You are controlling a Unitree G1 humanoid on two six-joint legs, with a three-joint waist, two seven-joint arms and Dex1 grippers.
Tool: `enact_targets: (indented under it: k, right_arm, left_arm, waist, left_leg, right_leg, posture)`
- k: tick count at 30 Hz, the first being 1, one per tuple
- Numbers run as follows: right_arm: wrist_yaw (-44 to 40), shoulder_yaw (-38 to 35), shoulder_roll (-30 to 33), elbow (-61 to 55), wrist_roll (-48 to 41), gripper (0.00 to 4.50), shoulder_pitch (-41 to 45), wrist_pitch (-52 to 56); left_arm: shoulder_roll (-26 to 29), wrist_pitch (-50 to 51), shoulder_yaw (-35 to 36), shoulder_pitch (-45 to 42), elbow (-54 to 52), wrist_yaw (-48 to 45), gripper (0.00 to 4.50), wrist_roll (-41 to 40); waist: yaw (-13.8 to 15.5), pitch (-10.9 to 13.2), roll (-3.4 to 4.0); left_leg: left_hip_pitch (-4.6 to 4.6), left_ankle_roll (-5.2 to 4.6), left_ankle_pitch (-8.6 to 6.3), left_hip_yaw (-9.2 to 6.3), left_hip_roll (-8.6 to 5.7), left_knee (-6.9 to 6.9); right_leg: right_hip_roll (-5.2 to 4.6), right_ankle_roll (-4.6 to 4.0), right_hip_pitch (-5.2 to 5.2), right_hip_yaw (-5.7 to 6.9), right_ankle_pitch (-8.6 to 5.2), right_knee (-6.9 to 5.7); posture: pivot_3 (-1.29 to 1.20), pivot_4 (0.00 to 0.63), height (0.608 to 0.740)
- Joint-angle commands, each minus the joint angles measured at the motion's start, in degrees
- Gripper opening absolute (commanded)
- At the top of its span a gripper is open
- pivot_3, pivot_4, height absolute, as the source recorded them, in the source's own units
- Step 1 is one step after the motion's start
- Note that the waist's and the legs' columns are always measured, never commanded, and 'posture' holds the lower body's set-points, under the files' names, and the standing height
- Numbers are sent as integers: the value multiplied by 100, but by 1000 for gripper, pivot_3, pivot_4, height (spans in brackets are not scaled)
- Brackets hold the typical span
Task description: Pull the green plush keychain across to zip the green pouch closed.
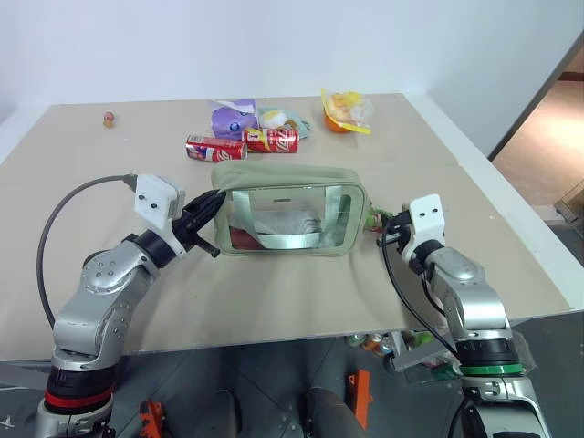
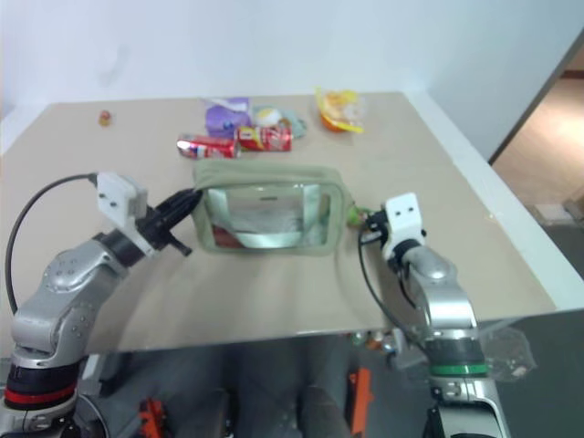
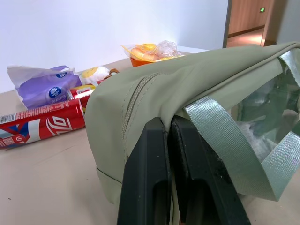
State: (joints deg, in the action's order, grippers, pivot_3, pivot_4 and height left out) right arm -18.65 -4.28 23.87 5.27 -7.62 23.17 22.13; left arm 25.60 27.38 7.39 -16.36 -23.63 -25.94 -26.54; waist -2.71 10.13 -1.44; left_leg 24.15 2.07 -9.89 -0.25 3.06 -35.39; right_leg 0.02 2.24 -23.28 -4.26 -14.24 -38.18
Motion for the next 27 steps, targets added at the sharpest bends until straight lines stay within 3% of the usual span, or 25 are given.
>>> enact_targets:
  k: [1,4,17,27]
  right_arm:
    - [50,29,-59,294,142,8,-73,-216]
    - [-53,-178,-182,143,-211,8,28,-159]
    - [-812,-1074,298,-1280,-1701,4467,375,554]
    - [-1271,-1894,1397,-2374,-2765,4467,-53,1658]
  left_arm:
    - [26,-36,211,28,-36,121,0,27]
    - [45,38,215,50,-58,59,0,-70]
    - [254,234,681,-18,73,-170,4452,-585]
    - [754,201,1163,655,-103,-403,4452,-646]
  waist:
    - [0,0,0]
    - [0,0,0]
    - [5,1,1]
    - [0,2,1]
  left_leg:
    - [0,0,0,-1,1,0]
    - [0,-1,1,-1,2,0]
    - [12,0,0,-1,1,1]
    - [13,-1,-2,1,1,7]
  right_leg:
    - [1,-1,0,0,1,0]
    - [2,-1,0,0,1,0]
    - [0,2,-7,-1,-1,1]
    - [-2,-2,-10,-1,-9,3]
  posture:
    - [0,150,740]
    - [0,150,740]
    - [0,150,740]
    - [0,150,740]
